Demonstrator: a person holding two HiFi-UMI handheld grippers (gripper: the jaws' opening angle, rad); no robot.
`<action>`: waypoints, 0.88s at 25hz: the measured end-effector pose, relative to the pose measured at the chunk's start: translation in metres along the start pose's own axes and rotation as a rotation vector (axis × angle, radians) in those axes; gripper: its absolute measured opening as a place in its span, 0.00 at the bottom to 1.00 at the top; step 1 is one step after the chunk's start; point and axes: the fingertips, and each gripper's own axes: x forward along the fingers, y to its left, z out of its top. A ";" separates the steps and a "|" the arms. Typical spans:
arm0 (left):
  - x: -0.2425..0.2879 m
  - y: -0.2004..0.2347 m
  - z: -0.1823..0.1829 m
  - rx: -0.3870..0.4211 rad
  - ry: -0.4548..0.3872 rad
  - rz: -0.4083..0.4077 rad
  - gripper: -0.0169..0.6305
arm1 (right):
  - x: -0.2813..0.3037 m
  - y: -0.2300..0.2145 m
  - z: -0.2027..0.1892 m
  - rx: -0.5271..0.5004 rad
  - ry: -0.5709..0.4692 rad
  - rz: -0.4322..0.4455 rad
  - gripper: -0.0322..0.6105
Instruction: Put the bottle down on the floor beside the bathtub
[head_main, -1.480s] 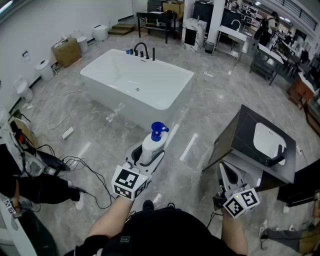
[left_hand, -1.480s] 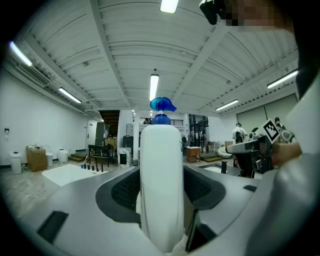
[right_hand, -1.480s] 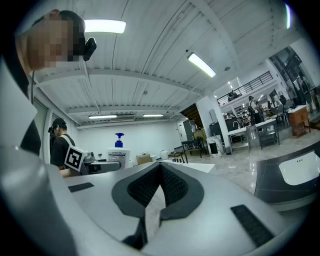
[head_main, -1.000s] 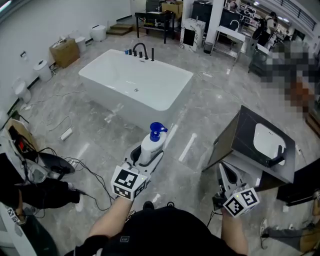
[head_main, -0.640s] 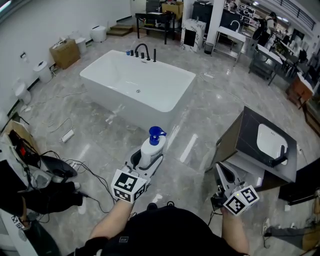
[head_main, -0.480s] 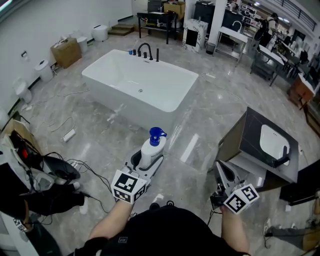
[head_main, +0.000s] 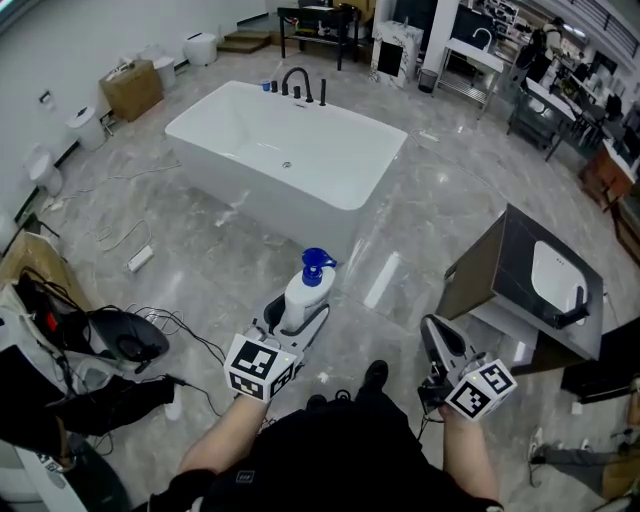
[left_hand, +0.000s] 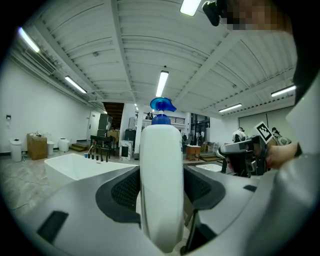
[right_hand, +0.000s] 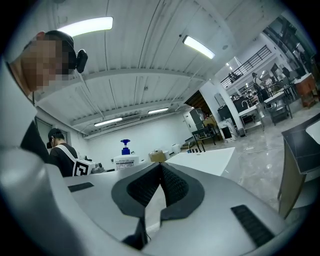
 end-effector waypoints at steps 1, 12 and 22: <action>0.007 0.002 -0.003 -0.006 0.002 0.000 0.44 | 0.003 -0.007 0.001 0.009 -0.001 0.002 0.09; 0.106 0.019 0.006 -0.001 0.042 0.022 0.44 | 0.044 -0.102 0.035 0.066 0.004 0.026 0.09; 0.251 -0.004 0.037 0.066 0.087 0.022 0.44 | 0.065 -0.243 0.092 0.114 -0.002 0.075 0.09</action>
